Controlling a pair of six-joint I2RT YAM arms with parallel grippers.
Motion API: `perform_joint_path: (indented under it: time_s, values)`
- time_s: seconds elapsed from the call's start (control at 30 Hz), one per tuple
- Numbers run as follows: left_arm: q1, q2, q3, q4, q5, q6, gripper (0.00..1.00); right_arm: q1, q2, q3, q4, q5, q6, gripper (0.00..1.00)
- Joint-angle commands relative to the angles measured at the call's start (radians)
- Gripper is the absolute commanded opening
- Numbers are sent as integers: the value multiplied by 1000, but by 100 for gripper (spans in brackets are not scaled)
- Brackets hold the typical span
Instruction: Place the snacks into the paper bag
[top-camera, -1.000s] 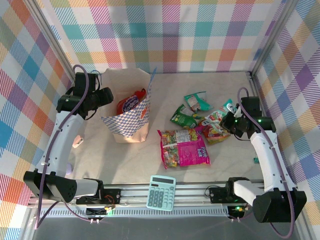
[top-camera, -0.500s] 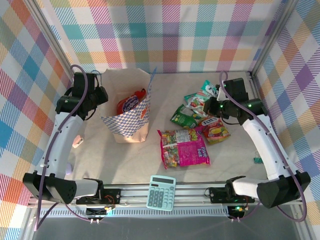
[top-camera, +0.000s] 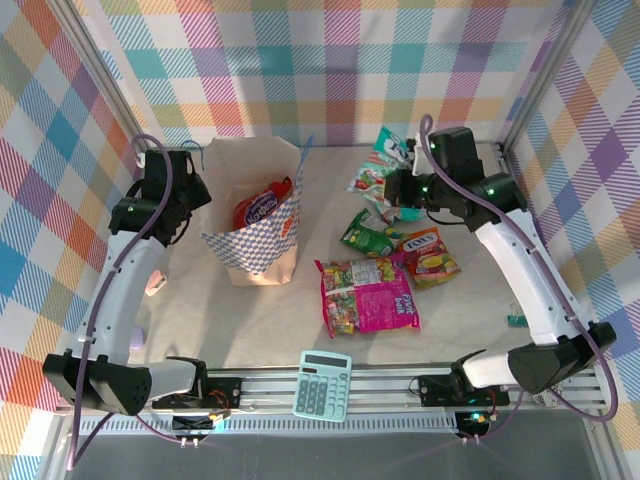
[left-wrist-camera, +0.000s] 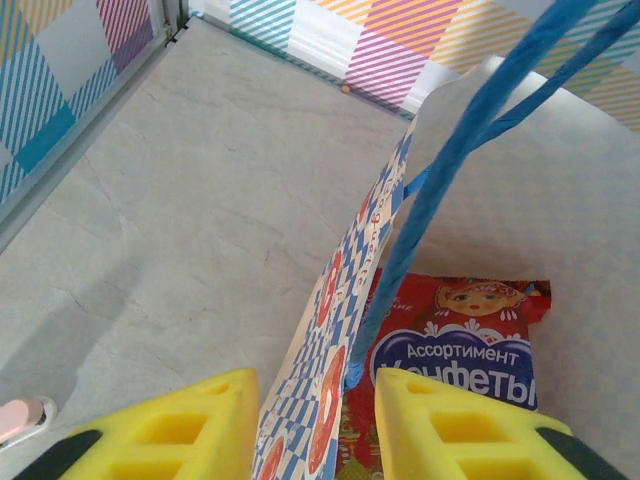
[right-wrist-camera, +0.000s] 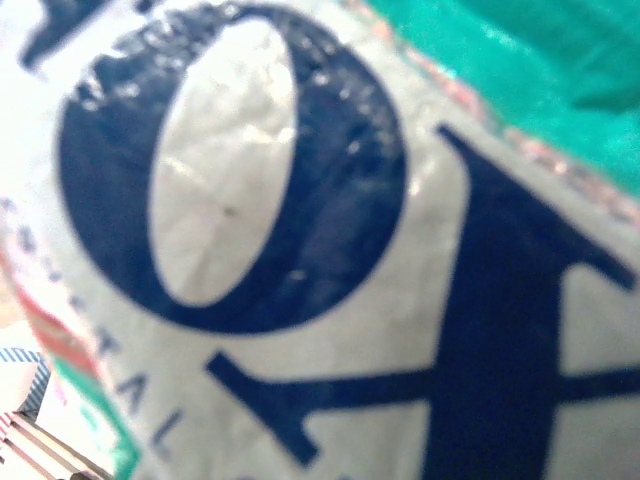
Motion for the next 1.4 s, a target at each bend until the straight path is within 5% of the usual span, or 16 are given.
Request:
perform_joint_path:
  time_s: [0.0,0.27,0.87,1.37]
  values:
    - [-7,-4,-16,38,-27,-25,36,36,26,94,39,-10,-46,0]
    - [-5,22,-16,74,-13,-36,36,114,97,217,54,-12,-66,0]
    - [24,-3,-55,85,-78,-109,18,188,255,422,39,-159,-98,0]
    - [61,-50,-113,93,-35,-120,18,263,457,691,-40,-227,-107,0]
